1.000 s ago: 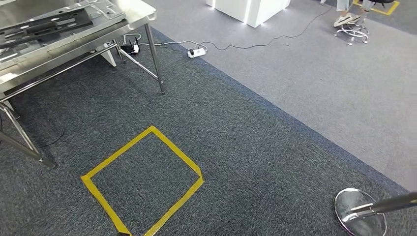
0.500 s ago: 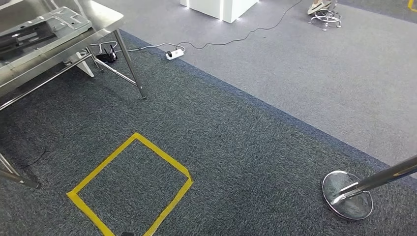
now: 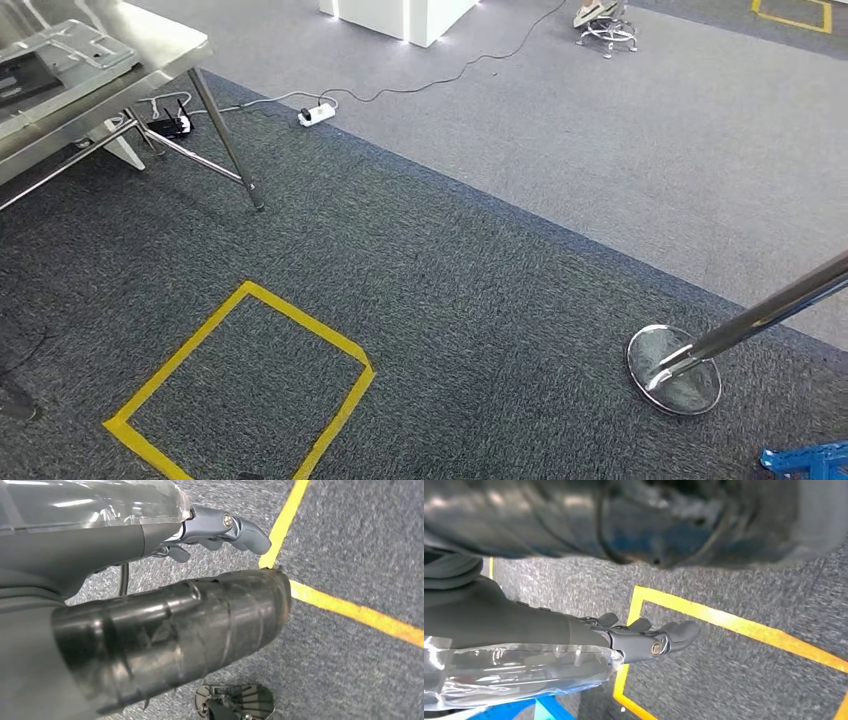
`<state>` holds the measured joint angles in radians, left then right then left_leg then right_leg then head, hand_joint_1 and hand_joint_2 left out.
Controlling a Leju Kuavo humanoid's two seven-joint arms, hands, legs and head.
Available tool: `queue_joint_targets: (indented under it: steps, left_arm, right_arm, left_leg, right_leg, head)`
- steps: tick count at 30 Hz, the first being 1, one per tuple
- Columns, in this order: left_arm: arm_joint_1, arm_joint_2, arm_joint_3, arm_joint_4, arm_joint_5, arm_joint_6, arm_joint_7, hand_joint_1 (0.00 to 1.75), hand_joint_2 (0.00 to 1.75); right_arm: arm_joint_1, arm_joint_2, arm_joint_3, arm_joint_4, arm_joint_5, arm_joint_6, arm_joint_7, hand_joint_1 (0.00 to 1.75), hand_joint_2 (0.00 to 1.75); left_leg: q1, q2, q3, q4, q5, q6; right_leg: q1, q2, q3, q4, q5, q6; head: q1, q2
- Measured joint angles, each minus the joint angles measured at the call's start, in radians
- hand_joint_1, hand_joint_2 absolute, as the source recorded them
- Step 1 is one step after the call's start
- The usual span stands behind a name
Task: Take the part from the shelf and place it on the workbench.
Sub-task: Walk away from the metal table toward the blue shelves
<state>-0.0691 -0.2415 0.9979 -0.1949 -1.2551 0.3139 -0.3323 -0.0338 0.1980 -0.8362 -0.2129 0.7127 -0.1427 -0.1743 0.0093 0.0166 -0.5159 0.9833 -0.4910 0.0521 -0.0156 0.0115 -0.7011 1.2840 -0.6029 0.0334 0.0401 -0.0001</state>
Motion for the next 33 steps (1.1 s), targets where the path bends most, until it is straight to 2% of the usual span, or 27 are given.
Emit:
queue_joint_targets:
  steps: [1,2,4,5,6,7,10,12,14,15,16,17,19,20,21,22,24,26,27,29,30,31,32,33]
  left_arm:
    - [0.000,0.000,0.000,0.000,0.000,0.000,0.000,0.00,0.00]
    - [0.000,0.000,0.000,0.000,0.000,0.000,0.000,0.00,0.00]
    - [0.000,-0.001,0.000,0.000,0.000,0.000,0.000,0.00,0.00]
    - [-0.001,-0.002,0.000,0.000,0.000,0.000,0.000,0.00,0.00]
    - [-0.001,-0.002,0.000,0.000,0.000,0.000,0.000,0.00,0.00]
    - [-0.002,-0.002,0.000,0.000,0.000,0.000,0.000,0.00,0.00]
    - [-0.003,-0.002,0.000,0.000,0.000,0.000,0.000,0.00,0.00]
    - [-0.003,-0.002,0.000,0.000,0.000,0.000,0.000,0.00,0.00]
    - [-0.001,-0.002,0.000,0.000,0.000,0.000,0.000,0.00,0.00]
    - [0.000,-0.002,0.000,0.000,0.000,0.000,0.000,0.00,0.00]
    - [0.001,-0.002,0.000,0.000,0.000,0.000,0.000,0.00,0.00]
    - [0.002,-0.002,0.000,0.000,0.000,0.000,0.000,0.00,0.00]
    - [0.002,-0.001,0.000,0.000,0.000,0.000,0.000,0.00,0.00]
    - [0.002,-0.001,0.000,0.000,0.000,0.000,0.000,0.00,0.00]
    - [0.001,-0.001,0.000,0.000,0.000,0.000,0.000,0.00,0.00]
    - [0.000,-0.001,0.000,0.000,0.000,0.000,0.000,0.00,0.00]
    - [-0.001,-0.001,0.000,0.000,0.000,0.000,0.000,0.00,0.00]
    - [0.000,-0.002,0.000,0.000,0.000,0.000,0.000,0.00,0.00]
    - [0.000,-0.002,0.000,0.000,0.000,0.000,0.000,0.00,0.00]
    - [-0.001,-0.002,0.000,0.000,0.000,0.000,0.000,0.00,0.00]
    - [0.000,-0.002,0.000,0.000,0.000,0.000,0.000,0.00,0.00]
    - [0.000,-0.002,0.000,0.000,0.000,0.000,0.000,0.00,0.00]
    - [0.000,-0.002,0.000,0.000,0.000,0.000,0.000,0.00,0.00]
    - [0.000,-0.002,0.000,0.000,0.000,0.000,0.000,0.00,0.00]
  right_arm:
    - [0.000,0.000,0.000,0.000,0.000,0.000,0.000,0.00,0.00]
    - [0.001,0.000,0.000,0.000,0.000,0.000,0.000,0.00,0.00]
    - [0.002,0.000,0.000,0.000,0.000,0.000,0.000,0.00,0.00]
    - [0.001,-0.001,0.000,0.000,0.000,0.000,0.000,0.00,0.00]
    - [0.001,-0.001,0.000,0.000,0.000,0.000,0.000,0.00,0.00]
    - [0.000,-0.001,0.000,0.000,0.000,0.000,0.000,0.00,0.00]
    - [0.000,-0.001,0.000,0.000,0.000,0.000,0.000,0.00,0.00]
    - [0.000,-0.002,0.000,0.000,0.000,0.000,0.000,0.00,0.00]
    - [-0.001,-0.002,0.000,0.000,0.000,0.000,0.000,0.00,0.00]
    - [-0.001,-0.002,0.000,0.000,0.000,0.000,0.000,0.00,0.00]
    - [-0.001,-0.002,0.000,0.000,0.000,0.000,0.000,0.00,0.00]
    - [0.000,-0.002,0.000,0.000,0.000,0.000,0.000,0.00,0.00]
    - [-0.001,-0.002,0.000,0.000,0.000,0.000,0.000,0.00,0.00]
    - [-0.001,-0.002,0.000,0.000,0.000,0.000,0.000,0.00,0.00]
    - [-0.001,-0.002,0.000,0.000,0.000,0.000,0.000,0.00,0.00]
    - [-0.001,-0.002,0.000,0.000,0.000,0.000,0.000,0.00,0.00]
    - [-0.001,-0.001,0.000,0.000,0.000,0.000,0.000,0.00,0.00]
    - [0.000,-0.001,0.000,0.000,0.000,0.000,0.000,0.00,0.00]
    - [0.000,-0.002,0.000,0.000,0.000,0.000,0.000,0.00,0.00]
    - [0.000,-0.002,0.000,0.000,0.000,0.000,0.000,0.00,0.00]
    - [0.000,-0.002,0.000,0.000,0.000,0.000,0.000,0.00,0.00]
    - [0.000,-0.002,0.000,0.000,0.000,0.000,0.000,0.00,0.00]
    - [0.001,-0.002,0.000,0.000,0.000,0.000,0.000,0.00,0.00]
    - [0.001,-0.002,0.000,0.000,0.000,0.000,0.000,0.00,0.00]
  left_leg:
    - [0.000,0.006,0.000,0.001,-0.001,-0.001]
    - [0.000,0.009,0.001,0.003,-0.003,-0.002]
    - [0.000,0.013,0.005,0.008,-0.010,-0.009]
    - [-0.001,0.015,0.005,0.012,-0.014,-0.014]
    - [-0.003,0.016,0.005,0.015,-0.018,-0.019]
    - [-0.005,0.017,0.005,0.017,-0.020,-0.024]
    - [-0.002,0.017,0.002,0.027,-0.031,-0.038]
    - [0.002,0.005,-0.027,0.096,-0.078,-0.046]
    - [0.004,-0.005,-0.091,0.233,-0.146,-0.051]
    - [0.004,-0.007,-0.120,0.291,-0.163,-0.053]
    - [0.004,-0.007,-0.135,0.317,-0.161,-0.054]
    - [0.004,-0.008,-0.131,0.300,-0.136,-0.053]
    - [0.004,-0.009,-0.074,0.167,-0.057,-0.048]
    - [0.003,-0.012,-0.046,0.100,-0.030,-0.044]
    - [0.001,-0.015,-0.028,0.057,-0.016,-0.040]
    - [-0.001,-0.017,-0.022,0.037,-0.014,-0.037]
    - [-0.003,-0.018,-0.022,0.034,-0.011,-0.028]
    - [-0.001,-0.015,-0.020,0.026,-0.004,-0.014]
    - [0.001,-0.013,-0.020,0.022,-0.001,-0.008]
    - [-0.001,-0.009,-0.022,0.022,0.001,-0.002]
    - [-0.002,-0.007,-0.022,0.022,0.000,-0.001]
    - [-0.003,-0.006,-0.022,0.023,0.000,-0.001]
    - [-0.003,-0.005,-0.022,0.023,0.000,-0.001]
    - [-0.004,-0.005,-0.020,0.024,-0.001,-0.002]
  right_leg:
    - [-0.002,-0.002,-0.007,0.017,0.004,0.003]
    - [-0.005,-0.005,0.008,-0.011,0.028,0.005]
    - [-0.008,-0.016,0.081,-0.149,0.093,0.004]
    - [-0.006,-0.021,0.113,-0.211,0.114,0.001]
    - [-0.004,-0.025,0.132,-0.251,0.124,-0.004]
    - [0.000,-0.026,0.138,-0.266,0.123,-0.009]
    - [0.000,-0.020,0.139,-0.271,0.126,-0.028]
    - [-0.003,-0.018,0.141,-0.278,0.130,-0.042]
    - [0.000,-0.015,0.141,-0.279,0.130,-0.048]
    - [0.001,-0.013,0.141,-0.278,0.129,-0.049]
    - [0.002,-0.009,0.141,-0.278,0.129,-0.049]
    - [0.002,-0.005,0.142,-0.277,0.128,-0.049]
    - [0.002,0.003,0.145,-0.274,0.125,-0.045]
    - [0.003,0.006,0.145,-0.270,0.123,-0.042]
    - [0.004,0.008,0.143,-0.268,0.122,-0.037]
    - [0.005,0.008,0.140,-0.266,0.122,-0.031]
    - [0.005,0.010,0.138,-0.266,0.124,-0.020]
    - [0.003,0.006,0.130,-0.243,0.105,-0.011]
    - [0.002,0.003,0.113,-0.203,0.079,-0.007]
    - [0.001,-0.002,0.053,-0.073,0.011,-0.001]
    - [0.001,-0.002,0.024,-0.012,-0.011,0.001]
    - [0.001,-0.003,0.009,0.019,-0.015,0.002]
    - [0.001,-0.004,0.014,0.012,0.001,0.001]
    - [0.001,-0.005,0.039,-0.038,0.035,-0.001]
  head:
    - [0.000,0.000]
    - [0.000,0.000]
    - [0.000,0.000]
    - [0.000,0.000]
    - [0.000,0.000]
    - [0.000,0.000]
    - [0.000,0.000]
    - [-0.001,0.000]
    - [-0.001,0.000]
    - [-0.001,0.000]
    - [-0.001,0.000]
    - [-0.001,0.000]
    - [-0.001,0.000]
    - [-0.001,0.000]
    - [-0.001,0.000]
    - [-0.001,0.000]
    - [-0.001,0.000]
    - [0.000,0.000]
    - [0.000,0.000]
    - [0.000,0.000]
    - [0.000,0.000]
    - [-0.001,0.000]
    - [0.000,0.000]
    - [0.000,0.000]
